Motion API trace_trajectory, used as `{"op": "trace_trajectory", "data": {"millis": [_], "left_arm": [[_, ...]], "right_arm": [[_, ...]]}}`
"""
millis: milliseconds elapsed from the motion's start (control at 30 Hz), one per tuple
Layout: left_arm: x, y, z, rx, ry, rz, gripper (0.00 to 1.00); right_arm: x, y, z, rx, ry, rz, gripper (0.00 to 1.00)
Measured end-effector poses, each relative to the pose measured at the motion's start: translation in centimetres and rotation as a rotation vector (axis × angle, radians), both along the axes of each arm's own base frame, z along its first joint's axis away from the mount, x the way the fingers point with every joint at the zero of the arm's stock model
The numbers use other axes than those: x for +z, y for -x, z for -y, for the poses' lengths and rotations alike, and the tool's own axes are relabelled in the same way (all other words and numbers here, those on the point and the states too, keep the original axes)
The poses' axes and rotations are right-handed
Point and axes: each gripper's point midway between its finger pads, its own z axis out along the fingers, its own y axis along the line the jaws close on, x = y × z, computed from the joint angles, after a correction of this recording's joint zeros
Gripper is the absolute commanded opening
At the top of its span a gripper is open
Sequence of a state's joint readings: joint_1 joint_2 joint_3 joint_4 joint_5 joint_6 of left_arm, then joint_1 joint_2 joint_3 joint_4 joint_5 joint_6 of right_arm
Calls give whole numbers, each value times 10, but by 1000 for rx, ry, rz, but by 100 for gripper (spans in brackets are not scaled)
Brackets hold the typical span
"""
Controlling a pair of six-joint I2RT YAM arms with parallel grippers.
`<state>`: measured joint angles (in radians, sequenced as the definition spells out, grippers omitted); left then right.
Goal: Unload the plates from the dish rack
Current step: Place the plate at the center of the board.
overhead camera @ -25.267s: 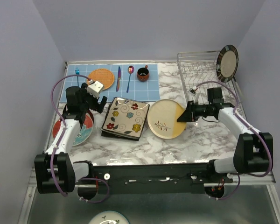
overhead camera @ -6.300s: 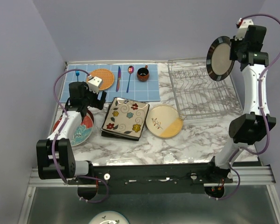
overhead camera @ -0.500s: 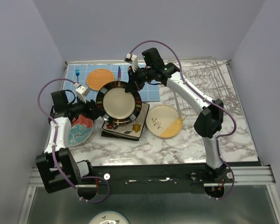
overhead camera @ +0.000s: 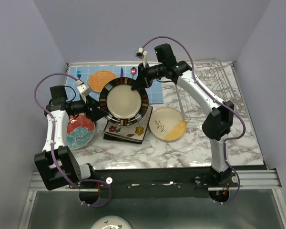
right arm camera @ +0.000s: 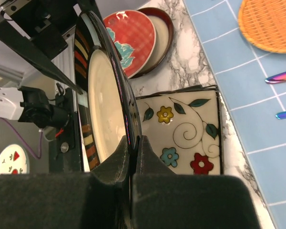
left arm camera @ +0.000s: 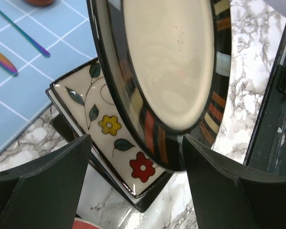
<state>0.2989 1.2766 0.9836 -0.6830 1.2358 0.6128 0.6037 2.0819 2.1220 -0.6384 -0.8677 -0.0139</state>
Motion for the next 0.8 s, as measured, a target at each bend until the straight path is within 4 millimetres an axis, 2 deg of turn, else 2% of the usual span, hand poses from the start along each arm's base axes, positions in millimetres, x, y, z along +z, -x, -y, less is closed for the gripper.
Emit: {"op": "trace_trajectory", "data": {"millis": [200, 333, 600, 800], "left_arm": [[9, 4, 2, -55, -3, 30, 87], [7, 9, 4, -69, 8, 15, 88], [5, 9, 5, -87, 47, -14, 87], [9, 0, 5, -107, 87, -19, 81]], "right_arm": [[8, -17, 20, -12, -48, -28, 1], [9, -15, 20, 9, -74, -43, 1], [-8, -18, 13, 30, -94, -103, 1], [-25, -11, 10, 49, -85, -167, 1]]}}
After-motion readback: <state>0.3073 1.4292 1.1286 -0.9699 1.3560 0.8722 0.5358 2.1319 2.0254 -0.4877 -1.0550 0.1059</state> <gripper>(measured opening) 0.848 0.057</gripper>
